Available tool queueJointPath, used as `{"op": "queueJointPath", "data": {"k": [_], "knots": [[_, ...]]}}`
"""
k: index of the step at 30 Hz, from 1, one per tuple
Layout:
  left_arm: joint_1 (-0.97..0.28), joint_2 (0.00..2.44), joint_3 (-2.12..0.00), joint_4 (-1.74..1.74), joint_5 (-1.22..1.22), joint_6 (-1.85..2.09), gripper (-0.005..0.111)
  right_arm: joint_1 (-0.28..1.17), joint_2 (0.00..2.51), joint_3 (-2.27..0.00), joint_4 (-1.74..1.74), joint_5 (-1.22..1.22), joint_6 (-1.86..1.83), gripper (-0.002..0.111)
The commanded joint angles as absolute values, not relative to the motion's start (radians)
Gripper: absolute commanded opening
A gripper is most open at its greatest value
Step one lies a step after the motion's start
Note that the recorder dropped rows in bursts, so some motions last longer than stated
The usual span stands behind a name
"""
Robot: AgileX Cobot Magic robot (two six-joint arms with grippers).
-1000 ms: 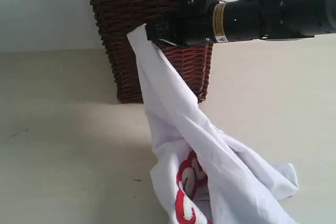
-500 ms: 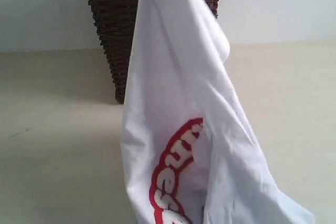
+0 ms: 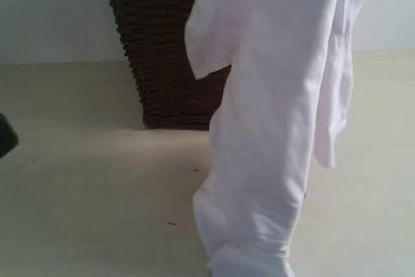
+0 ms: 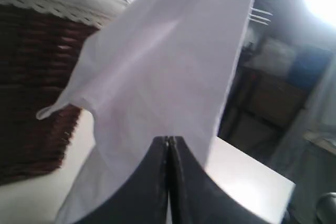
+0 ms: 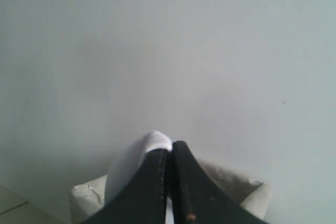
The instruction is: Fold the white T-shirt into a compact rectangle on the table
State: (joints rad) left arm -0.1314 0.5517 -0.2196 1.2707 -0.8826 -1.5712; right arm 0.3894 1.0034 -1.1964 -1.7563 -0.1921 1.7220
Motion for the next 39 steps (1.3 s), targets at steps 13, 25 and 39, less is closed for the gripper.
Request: {"op": "queueJointPath", "data": {"k": [13, 25, 39], "knots": [[-0.432, 1.018, -0.276, 1.053, -0.937, -1.128, 0.0, 0.385, 0.899, -1.193, -1.744, -0.062, 1.649, 0.0], [-0.952, 1.259, -0.469, 1.009, -0.396, -1.053, 0.042, 0.385, 0.879, -1.192, -1.375, 0.187, 1.196, 0.0], [-1.148, 1.723, -0.756, 1.019, -0.283, -1.119, 0.059, 0.385, 0.934, -1.192, -0.966, 0.546, 0.534, 0.0]]}}
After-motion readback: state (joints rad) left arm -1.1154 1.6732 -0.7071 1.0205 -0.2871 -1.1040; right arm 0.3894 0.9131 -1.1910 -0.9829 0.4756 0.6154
